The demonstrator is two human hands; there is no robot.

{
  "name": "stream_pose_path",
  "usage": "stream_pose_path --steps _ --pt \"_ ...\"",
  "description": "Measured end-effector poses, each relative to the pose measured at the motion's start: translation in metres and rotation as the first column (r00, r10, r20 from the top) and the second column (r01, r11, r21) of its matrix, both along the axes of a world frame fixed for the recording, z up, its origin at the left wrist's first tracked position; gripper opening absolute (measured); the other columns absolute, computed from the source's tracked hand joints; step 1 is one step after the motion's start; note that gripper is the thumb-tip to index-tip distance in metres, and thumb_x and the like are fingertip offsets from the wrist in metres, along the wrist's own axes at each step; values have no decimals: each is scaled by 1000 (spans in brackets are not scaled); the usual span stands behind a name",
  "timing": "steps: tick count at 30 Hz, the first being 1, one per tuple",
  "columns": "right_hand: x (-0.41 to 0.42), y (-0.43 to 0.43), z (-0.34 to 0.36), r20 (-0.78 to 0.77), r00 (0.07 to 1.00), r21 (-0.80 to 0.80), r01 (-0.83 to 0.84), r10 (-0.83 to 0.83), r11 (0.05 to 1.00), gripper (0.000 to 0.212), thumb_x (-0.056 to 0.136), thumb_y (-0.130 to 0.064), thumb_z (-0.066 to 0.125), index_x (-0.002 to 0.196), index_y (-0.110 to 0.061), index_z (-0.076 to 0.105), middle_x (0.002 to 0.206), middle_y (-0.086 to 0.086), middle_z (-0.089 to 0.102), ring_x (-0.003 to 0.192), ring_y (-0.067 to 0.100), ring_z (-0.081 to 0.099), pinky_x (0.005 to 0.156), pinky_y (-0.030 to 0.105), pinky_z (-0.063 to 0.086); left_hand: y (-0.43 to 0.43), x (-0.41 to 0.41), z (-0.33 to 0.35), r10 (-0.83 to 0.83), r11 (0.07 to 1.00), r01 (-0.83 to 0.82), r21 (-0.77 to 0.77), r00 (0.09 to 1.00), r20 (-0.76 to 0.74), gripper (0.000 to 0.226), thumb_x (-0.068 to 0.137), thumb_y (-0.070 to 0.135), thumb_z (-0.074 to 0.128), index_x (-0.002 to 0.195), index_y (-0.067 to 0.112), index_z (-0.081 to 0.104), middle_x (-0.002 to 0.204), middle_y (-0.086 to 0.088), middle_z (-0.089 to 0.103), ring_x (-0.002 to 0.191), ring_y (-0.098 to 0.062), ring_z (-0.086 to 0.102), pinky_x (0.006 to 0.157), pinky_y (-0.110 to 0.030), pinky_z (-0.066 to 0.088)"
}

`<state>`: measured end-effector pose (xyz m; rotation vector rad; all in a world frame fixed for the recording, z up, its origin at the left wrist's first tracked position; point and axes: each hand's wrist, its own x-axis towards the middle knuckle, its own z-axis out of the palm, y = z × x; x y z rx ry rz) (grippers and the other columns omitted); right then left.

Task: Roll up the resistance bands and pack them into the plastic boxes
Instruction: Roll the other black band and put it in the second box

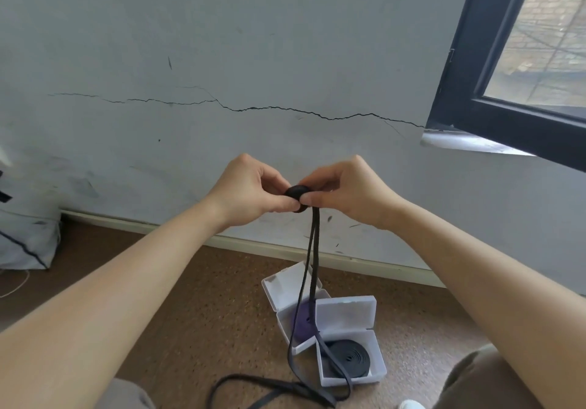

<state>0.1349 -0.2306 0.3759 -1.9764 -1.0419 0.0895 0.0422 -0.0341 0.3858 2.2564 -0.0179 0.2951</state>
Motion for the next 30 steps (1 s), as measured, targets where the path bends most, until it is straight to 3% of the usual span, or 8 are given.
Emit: stream_pose_path --steps 4,8,15,19,24,27,30 --pt "-4 -3 2 -203 979 158 9 24 987 23 84 -7 81 106 -4 79 95 9 80 90 20 77 82 28 61 2 -3 1 -7 970 9 -242 1000 10 20 74 10 88 92 7 81 78 -8 79 69 -13 72 64 -19 54" --pt "-8 -4 6 -321 945 272 31 61 962 25 84 -7 80 107 1 77 95 18 78 84 22 76 75 25 59 -3 -5 4 -10 896 42 -442 997 75 31 68 20 84 95 7 79 84 -9 78 73 -15 73 67 -20 55" --pt "-17 3 4 -408 905 433 76 121 898 27 86 -14 76 110 -1 76 101 18 78 91 31 76 88 42 61 -25 -6 5 53 675 13 -738 996 65 26 69 25 79 93 15 79 82 2 78 77 -8 73 78 -24 50" --pt "-22 7 5 -419 901 475 115 109 873 20 89 -12 74 107 -4 77 101 18 78 88 29 76 87 41 62 -32 -4 0 163 662 -89 -745 986 27 16 83 25 79 98 20 79 92 4 79 94 -8 72 84 -28 46" --pt "-19 10 4 -382 922 456 131 61 880 17 94 -10 71 106 -2 77 97 23 76 86 27 75 88 43 62 -36 -2 -4 191 629 -130 -767 981 -10 14 83 30 80 96 23 79 94 7 78 95 -7 69 79 -26 49" --pt "-9 2 4 -254 967 306 108 -28 946 14 93 -10 72 104 -4 78 91 18 78 82 24 76 84 39 63 -23 1 -6 169 833 -126 -538 985 31 15 83 29 82 97 23 79 90 6 78 90 -9 71 78 -28 55" --pt "3 -3 1 59 994 -26 94 -93 995 12 90 -20 76 98 -13 82 81 13 76 79 35 71 78 50 59 -6 2 -7 119 974 -92 -209 986 117 24 80 29 86 102 23 79 88 2 78 86 -12 73 79 -27 58"
